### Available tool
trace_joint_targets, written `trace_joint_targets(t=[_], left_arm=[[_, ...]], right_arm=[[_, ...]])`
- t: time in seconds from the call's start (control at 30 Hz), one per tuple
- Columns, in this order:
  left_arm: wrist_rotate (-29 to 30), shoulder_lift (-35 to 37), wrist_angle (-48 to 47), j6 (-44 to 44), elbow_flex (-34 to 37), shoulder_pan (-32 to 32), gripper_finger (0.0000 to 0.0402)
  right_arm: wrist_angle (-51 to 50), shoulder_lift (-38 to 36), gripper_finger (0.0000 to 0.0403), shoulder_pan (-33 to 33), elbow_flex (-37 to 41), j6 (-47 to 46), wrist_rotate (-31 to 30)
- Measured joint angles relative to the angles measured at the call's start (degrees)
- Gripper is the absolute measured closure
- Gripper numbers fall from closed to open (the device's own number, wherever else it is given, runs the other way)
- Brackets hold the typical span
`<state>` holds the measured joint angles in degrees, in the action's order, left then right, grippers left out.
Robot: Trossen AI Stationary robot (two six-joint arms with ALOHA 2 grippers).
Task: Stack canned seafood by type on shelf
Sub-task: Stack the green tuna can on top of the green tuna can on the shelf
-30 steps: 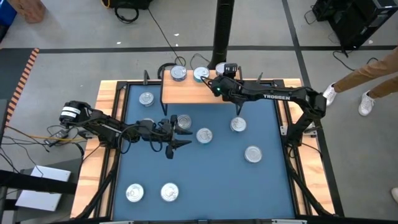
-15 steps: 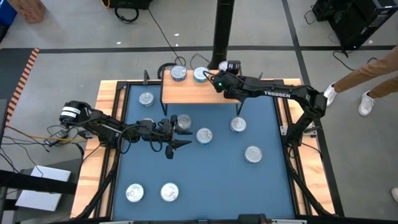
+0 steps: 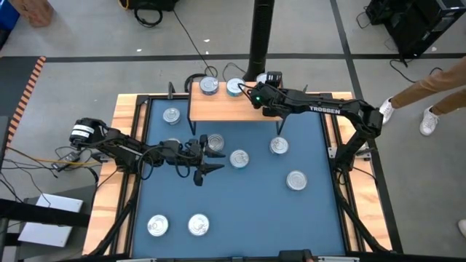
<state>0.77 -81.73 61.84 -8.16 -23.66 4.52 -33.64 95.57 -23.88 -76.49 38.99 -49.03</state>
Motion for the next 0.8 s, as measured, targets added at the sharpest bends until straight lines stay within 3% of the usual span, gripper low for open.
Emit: trace_joint_targets(t=[0.47,0.8], left_arm=[[-1.07,0.0,0.0,-0.04,0.0,0.02,0.0218],[-1.07,0.0,0.0,-0.09,0.0,0.04,0.0218]], right_arm=[[0.03,-0.11,0.0125,0.04,-0.07,0.0,0.9],[-0.27,-0.37,0.0117,-0.28,-0.09,-1.95,2.12]])
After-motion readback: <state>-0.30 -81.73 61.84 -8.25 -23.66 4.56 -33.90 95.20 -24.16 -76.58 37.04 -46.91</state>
